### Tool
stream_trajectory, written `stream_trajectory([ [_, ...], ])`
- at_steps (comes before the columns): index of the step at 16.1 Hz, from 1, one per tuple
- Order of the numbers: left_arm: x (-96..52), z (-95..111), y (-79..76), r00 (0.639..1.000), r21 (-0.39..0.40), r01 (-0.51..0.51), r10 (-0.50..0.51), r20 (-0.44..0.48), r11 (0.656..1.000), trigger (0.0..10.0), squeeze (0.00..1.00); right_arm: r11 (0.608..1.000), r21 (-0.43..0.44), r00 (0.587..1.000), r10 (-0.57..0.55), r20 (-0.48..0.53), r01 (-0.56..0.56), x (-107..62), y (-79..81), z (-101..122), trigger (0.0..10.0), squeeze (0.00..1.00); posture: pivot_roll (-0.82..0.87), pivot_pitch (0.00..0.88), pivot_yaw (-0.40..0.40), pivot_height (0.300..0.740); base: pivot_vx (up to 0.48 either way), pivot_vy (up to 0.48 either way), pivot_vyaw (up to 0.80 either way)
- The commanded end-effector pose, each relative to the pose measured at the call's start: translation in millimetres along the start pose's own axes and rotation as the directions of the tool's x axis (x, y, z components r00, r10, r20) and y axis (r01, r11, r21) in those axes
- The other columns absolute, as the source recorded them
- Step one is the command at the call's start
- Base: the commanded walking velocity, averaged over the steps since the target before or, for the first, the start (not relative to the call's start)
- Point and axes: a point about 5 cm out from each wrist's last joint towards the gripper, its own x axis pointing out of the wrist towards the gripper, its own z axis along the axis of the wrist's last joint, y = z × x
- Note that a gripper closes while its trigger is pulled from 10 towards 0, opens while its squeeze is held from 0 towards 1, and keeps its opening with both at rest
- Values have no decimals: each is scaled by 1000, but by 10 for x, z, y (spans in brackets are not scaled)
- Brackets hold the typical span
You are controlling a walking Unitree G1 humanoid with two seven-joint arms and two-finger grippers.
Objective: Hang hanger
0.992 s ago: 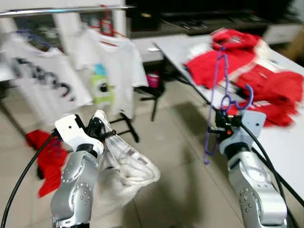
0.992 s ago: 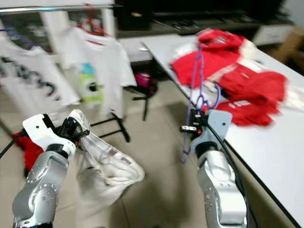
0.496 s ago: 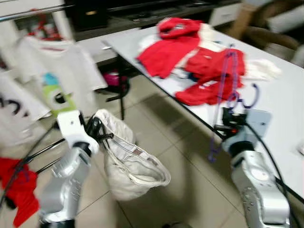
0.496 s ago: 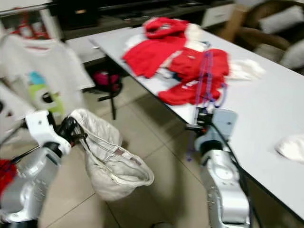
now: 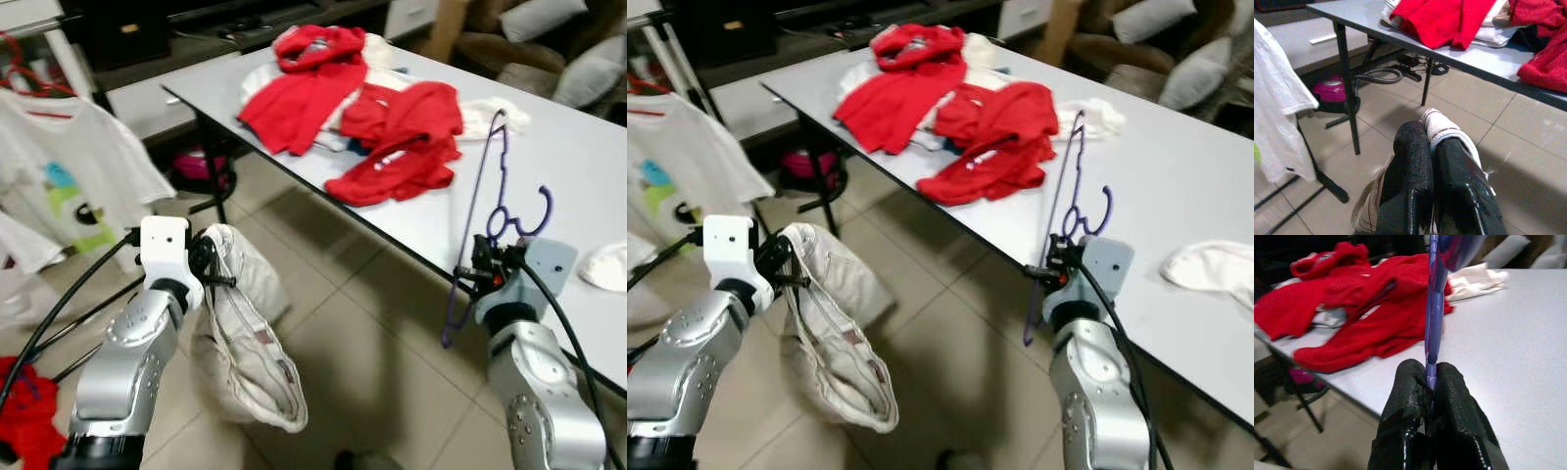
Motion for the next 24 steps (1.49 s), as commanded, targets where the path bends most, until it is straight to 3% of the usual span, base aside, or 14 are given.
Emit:
stream_trajectory([
  [1,9,208,-5,993,36,26,-30,110,999,10000,0,1000,5,1000,-6,22,6,2,19,50,10000,0,-48,0,42,740,0,0,-800],
  [9,0,194,37,994,47,31,-35,99,998,10000,0,998,53,999,31,-30,-30,-17,96,-24,10000,0,-46,0,41,740,0,429,-800],
  [17,24,204,63,994,55,29,-34,102,998,10000,0,998,45,997,38,-67,-35,1,124,-44,10000,0,-48,0,45,740,0,452,0],
  [21,59,250,72,992,47,35,-41,116,998,10000,0,997,74,996,33,-80,-27,12,154,-57,10000,0,-47,0,54,740,0,449,-800],
  [24,62,261,35,991,27,49,-52,125,998,10000,0,996,87,996,7,-87,0,4,122,-74,10000,0,-50,0,56,740,0,0,-800],
])
